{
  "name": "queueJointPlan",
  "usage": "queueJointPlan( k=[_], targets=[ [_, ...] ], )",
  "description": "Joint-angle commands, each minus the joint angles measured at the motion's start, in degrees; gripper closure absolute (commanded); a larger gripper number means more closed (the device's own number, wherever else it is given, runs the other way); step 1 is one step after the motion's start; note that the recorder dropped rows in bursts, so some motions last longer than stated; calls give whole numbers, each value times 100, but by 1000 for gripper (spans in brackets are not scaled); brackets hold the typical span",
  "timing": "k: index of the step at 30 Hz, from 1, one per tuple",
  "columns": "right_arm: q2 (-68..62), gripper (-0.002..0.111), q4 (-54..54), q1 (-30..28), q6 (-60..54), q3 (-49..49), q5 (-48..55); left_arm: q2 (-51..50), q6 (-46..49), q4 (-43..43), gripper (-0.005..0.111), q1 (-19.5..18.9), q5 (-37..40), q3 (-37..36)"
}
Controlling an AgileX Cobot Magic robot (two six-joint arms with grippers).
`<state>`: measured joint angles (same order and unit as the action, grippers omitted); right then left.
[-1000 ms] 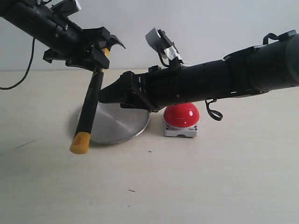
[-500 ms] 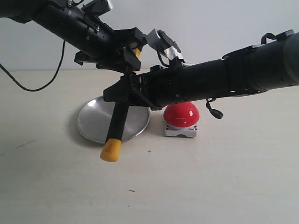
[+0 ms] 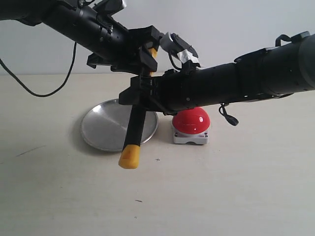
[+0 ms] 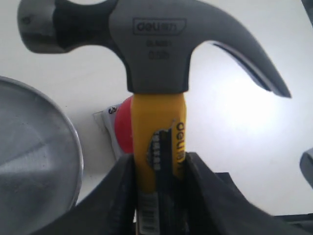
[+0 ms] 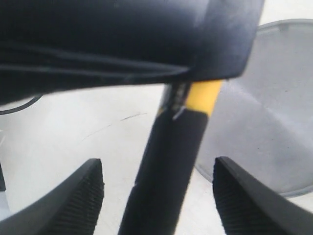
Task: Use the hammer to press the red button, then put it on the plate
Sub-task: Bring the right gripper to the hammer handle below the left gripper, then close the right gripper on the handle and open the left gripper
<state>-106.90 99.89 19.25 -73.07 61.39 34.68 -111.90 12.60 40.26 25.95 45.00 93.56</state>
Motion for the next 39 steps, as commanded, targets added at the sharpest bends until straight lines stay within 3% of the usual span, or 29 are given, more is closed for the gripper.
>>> queueJointPlan(
  k=[1, 11, 16, 20, 29, 32, 39],
  targets=[
    [4, 46, 6, 6, 99, 36, -51, 135, 49, 328, 107, 26, -288, 43],
    [4, 57, 6, 6, 422, 138, -214, 124, 26, 378, 107, 26, -527, 43],
    [4, 80, 6, 6, 559, 149, -214, 124, 26, 388, 107, 26, -710, 43],
    [4, 108, 6, 6, 587, 149, -214, 124, -84, 400, 107, 26, -822, 43],
    [4, 108, 6, 6, 587, 149, -214, 124, -78, 400, 105, 26, -916, 43],
    [4, 108, 6, 6, 564, 149, -214, 124, -78, 400, 95, 26, -999, 43],
    [4, 108, 6, 6, 485, 149, -214, 124, -78, 318, 48, 26, -1102, 43]
  ],
)
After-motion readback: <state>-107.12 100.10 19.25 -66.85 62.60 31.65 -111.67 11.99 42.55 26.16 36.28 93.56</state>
